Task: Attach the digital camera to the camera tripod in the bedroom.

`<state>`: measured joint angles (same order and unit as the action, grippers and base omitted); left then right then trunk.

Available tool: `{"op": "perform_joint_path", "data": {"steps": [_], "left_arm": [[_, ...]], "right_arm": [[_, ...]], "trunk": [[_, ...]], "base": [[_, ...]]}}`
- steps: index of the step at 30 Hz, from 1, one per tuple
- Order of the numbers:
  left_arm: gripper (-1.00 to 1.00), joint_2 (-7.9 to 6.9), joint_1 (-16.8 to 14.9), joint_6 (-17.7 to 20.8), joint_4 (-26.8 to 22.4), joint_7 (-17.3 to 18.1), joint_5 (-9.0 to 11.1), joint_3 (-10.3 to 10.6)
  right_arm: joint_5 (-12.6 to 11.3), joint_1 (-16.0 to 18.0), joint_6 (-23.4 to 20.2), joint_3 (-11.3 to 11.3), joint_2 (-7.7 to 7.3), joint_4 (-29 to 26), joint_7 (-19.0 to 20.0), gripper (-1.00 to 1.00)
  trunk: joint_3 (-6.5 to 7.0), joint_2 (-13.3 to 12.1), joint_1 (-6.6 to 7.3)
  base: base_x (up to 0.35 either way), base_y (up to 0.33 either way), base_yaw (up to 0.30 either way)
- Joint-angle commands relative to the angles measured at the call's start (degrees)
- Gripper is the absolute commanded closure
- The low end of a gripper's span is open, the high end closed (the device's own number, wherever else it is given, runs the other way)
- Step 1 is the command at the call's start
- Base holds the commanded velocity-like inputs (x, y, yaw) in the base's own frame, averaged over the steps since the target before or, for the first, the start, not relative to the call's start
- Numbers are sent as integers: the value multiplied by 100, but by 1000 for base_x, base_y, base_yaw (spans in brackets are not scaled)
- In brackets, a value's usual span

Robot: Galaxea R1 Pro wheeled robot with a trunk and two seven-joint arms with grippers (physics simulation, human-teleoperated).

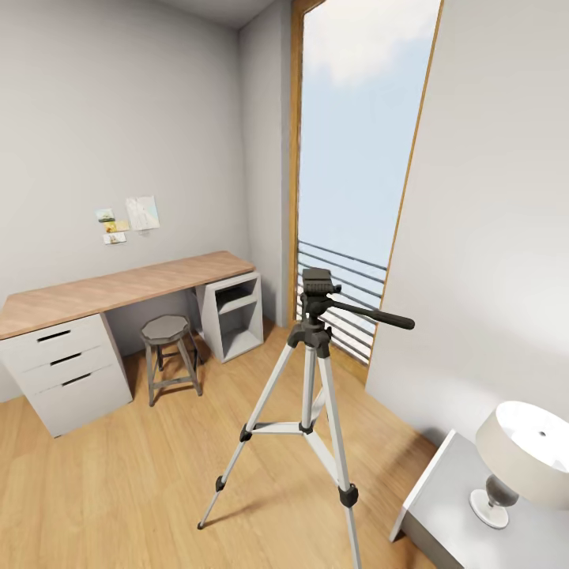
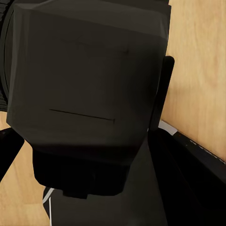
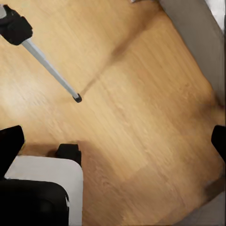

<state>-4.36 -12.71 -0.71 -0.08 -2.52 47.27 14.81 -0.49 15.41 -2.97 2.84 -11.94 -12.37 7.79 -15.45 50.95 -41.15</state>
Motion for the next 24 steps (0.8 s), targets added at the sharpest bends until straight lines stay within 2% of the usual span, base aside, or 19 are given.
{"op": "perform_joint_path", "data": {"steps": [1, 3, 4, 7, 8, 9, 10, 13, 17, 18, 20, 22, 24], "left_arm": [[100, 1, -3, -8, -1, -11, 37, 49], [100, 2, -3, -8, -1, -11, 37, 49], [100, 0, -3, -8, -1, -11, 37, 49], [100, 3, -3, -8, -1, -11, 37, 49], [100, 4, -3, -8, -1, -11, 37, 49], [100, 4, -3, -8, -1, -11, 37, 49], [100, 5, -3, -8, -1, -11, 37, 49], [100, 5, -3, -20, -1, -11, 37, 49], [100, 5, -3, -35, -1, -11, 37, 49], [100, 5, -3, -38, -1, -11, 37, 49], [100, 5, -3, -40, -1, -11, 37, 49], [100, 5, -3, -41, -1, -11, 37, 49], [100, 5, -3, -42, -1, -11, 37, 49]], "right_arm": [[43, -2, -472, 35, -8, -627, 83, -100], [57, -3, -1057, 29, -12, -1321, 186, -100], [56, -3, -1729, 16, -11, -2071, 319, -100], [52, -3, -2711, -2, -11, -3245, 556, -100], [51, -3, -3286, -13, -11, -4020, 712, -100], [50, -3, -3536, -20, -10, -4395, 780, -100], [44, -21, -4438, -59, -6, -6000, 980, -100], [29, 50, -4923, -64, 12, -6761, 1066, -100], [11, 577, -5465, -53, 59, -7130, 1241, -100], [10, 862, -5660, -44, 72, -7222, 1355, -100], [12, 1195, -5703, -37, 82, -7360, 1562, -100], [12, 1324, -5703, -32, 87, -7444, 1708, -100], [8, 1477, -5703, -17, 87, -7543, 2043, -100]], "trunk": [[-8, 5, 0], [-8, 5, 0], [-8, 5, 0], [-8, 5, 0], [-8, 5, 0], [-8, 5, 0], [-8, 5, 0], [-8, 5, 0], [-8, 5, 0], [-8, 5, 0], [-8, 5, 0], [-8, 5, 0], [-8, 5, 0]], "base": [[0, 0, 0], [0, 0, 0], [0, 0, 0], [0, 0, 0], [0, 0, 0], [0, 0, 0], [0, 0, 0], [0, 0, 0], [0, 0, 0], [0, 0, 0], [0, 0, 0], [0, 0, 0], [0, 0, 0]]}}
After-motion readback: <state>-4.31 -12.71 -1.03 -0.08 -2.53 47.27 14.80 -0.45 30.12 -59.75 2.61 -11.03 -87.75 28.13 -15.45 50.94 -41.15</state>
